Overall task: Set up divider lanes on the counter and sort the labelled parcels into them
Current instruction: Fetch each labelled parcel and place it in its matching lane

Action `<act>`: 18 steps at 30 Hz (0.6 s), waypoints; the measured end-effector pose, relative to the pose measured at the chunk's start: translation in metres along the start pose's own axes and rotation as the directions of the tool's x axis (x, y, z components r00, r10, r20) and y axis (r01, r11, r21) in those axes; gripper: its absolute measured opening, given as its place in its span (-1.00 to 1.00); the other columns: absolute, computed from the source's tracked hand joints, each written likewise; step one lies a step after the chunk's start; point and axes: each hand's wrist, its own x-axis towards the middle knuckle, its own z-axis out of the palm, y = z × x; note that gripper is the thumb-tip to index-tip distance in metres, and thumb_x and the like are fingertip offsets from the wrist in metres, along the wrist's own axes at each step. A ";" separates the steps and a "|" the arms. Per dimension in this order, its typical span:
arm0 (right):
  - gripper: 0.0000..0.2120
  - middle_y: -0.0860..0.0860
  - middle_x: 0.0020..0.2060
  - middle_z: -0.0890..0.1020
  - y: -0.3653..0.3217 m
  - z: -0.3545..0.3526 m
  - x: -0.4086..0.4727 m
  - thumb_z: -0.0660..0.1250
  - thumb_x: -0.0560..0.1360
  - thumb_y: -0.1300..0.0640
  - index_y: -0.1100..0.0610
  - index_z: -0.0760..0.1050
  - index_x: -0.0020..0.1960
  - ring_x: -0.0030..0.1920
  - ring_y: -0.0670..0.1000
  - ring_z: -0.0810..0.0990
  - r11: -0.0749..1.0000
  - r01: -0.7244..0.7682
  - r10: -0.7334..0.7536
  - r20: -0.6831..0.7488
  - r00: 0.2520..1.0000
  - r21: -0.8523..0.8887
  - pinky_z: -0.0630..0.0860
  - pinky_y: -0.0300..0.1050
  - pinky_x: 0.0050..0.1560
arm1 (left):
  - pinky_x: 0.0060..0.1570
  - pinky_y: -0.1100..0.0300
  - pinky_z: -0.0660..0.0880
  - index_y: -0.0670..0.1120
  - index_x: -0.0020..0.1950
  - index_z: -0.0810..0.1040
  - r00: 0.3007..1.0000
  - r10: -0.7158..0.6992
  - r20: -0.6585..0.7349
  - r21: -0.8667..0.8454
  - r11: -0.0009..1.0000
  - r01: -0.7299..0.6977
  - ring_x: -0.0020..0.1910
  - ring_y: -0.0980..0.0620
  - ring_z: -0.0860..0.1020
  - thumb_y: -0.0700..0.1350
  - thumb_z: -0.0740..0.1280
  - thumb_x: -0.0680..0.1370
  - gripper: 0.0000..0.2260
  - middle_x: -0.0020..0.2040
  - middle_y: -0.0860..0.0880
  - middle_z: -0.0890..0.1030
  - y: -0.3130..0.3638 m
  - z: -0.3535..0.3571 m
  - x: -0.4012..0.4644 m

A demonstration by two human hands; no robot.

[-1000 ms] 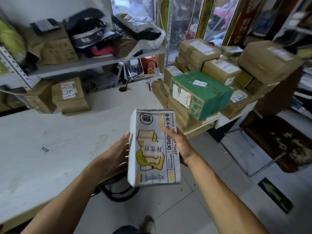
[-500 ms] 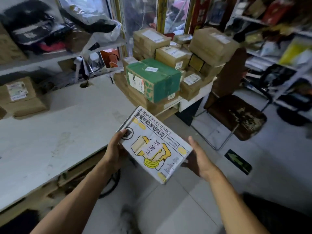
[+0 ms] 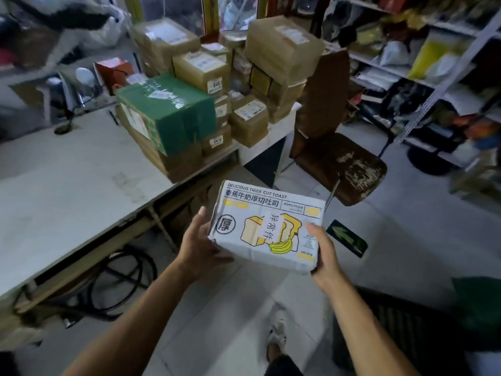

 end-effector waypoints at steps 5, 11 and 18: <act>-0.19 0.23 0.21 0.66 -0.094 -0.068 0.056 0.64 0.17 -0.15 0.19 0.57 0.32 0.17 0.21 0.68 0.982 -0.149 0.172 0.207 0.963 -0.118 0.67 0.02 0.03 | 0.10 -0.08 0.58 -0.08 0.43 0.49 0.991 0.005 0.137 0.226 0.974 -0.036 0.13 -0.20 0.67 0.40 0.34 0.44 -0.26 0.27 -0.27 0.62 0.053 0.057 0.074; -0.65 0.17 0.07 0.72 -0.177 -0.132 0.139 0.45 0.44 0.05 0.16 0.64 0.19 0.05 0.11 0.72 0.915 -0.150 0.250 0.231 0.940 -0.375 0.65 -0.05 0.01 | 0.41 -0.18 0.41 0.12 0.52 0.35 0.694 -0.491 0.527 0.768 0.625 -0.140 0.39 -0.12 0.53 0.19 0.40 0.49 -0.38 0.42 -0.04 0.56 0.077 0.202 0.132; -0.32 0.08 0.08 0.71 -0.225 -0.187 0.201 0.27 0.46 -0.39 0.10 0.55 0.34 0.04 0.09 0.69 0.999 -0.029 0.032 -0.178 0.984 0.018 0.61 -0.01 -0.01 | 0.02 0.03 0.68 -0.13 0.32 0.62 0.705 -0.391 0.591 0.424 0.895 0.140 0.00 -0.11 0.72 0.10 0.53 0.42 -0.46 0.18 -0.27 0.67 0.082 0.276 0.204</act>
